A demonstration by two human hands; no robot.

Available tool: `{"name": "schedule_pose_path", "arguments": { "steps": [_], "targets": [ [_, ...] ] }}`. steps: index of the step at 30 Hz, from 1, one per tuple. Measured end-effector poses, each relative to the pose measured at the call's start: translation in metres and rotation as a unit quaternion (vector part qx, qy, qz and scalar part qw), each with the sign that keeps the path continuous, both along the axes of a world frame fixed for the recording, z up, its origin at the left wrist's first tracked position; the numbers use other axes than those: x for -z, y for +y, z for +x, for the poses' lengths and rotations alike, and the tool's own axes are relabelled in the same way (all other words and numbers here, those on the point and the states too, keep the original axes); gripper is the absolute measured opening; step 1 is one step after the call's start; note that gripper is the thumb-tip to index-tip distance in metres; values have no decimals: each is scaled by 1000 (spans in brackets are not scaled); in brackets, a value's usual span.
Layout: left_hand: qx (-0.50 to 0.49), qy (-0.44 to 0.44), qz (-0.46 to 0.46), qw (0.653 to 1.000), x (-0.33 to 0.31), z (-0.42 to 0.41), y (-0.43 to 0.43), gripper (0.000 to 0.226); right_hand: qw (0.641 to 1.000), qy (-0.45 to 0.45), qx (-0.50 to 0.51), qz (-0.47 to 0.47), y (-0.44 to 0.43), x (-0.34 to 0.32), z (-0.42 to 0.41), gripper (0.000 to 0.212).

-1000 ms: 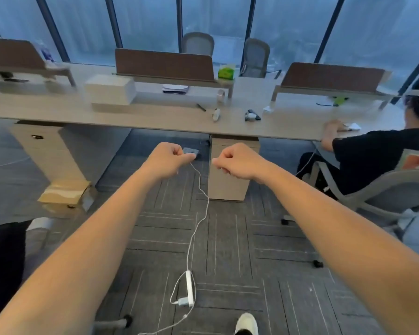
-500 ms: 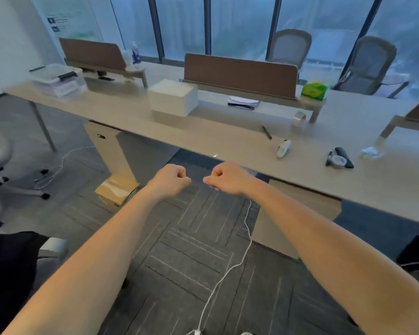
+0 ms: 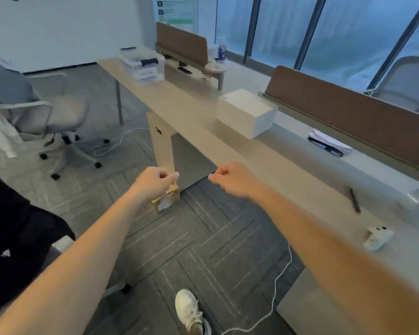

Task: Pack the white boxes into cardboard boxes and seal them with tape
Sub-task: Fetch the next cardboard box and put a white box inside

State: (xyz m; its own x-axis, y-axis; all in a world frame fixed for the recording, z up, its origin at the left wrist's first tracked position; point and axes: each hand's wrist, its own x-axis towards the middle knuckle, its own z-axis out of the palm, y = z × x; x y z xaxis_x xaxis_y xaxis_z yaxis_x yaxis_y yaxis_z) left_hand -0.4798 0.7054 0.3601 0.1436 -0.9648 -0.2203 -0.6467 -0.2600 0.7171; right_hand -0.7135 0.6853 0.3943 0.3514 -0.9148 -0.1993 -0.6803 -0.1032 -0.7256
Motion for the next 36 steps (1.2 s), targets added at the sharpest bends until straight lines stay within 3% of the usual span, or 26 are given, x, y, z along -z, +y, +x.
{"name": "schedule_pose_path", "arguments": {
  "steps": [11, 18, 22, 26, 32, 36],
  "targets": [
    [-89, 26, 28, 995, 23, 129, -215, 36, 993, 54, -105, 31, -244, 22, 139, 26],
    [-136, 1, 44, 990, 31, 206, -320, 37, 986, 23, -142, 85, -393, 60, 225, 38],
    [-152, -25, 75, 985, 34, 246, -380, 35, 983, -16, -152, 103, -467, 72, 271, 25],
    [-141, -38, 98, 984, 28, 279, -443, 34, 980, -19, -163, 116, -523, 76, 306, 27],
    [-120, -38, 108, 986, 40, 340, -523, 30, 978, -53, -110, 170, -579, 94, 353, 19],
    [-40, -48, 119, 991, 66, 382, -578, 29, 980, -51, -18, 192, -597, 126, 384, 20]
  ]
}}
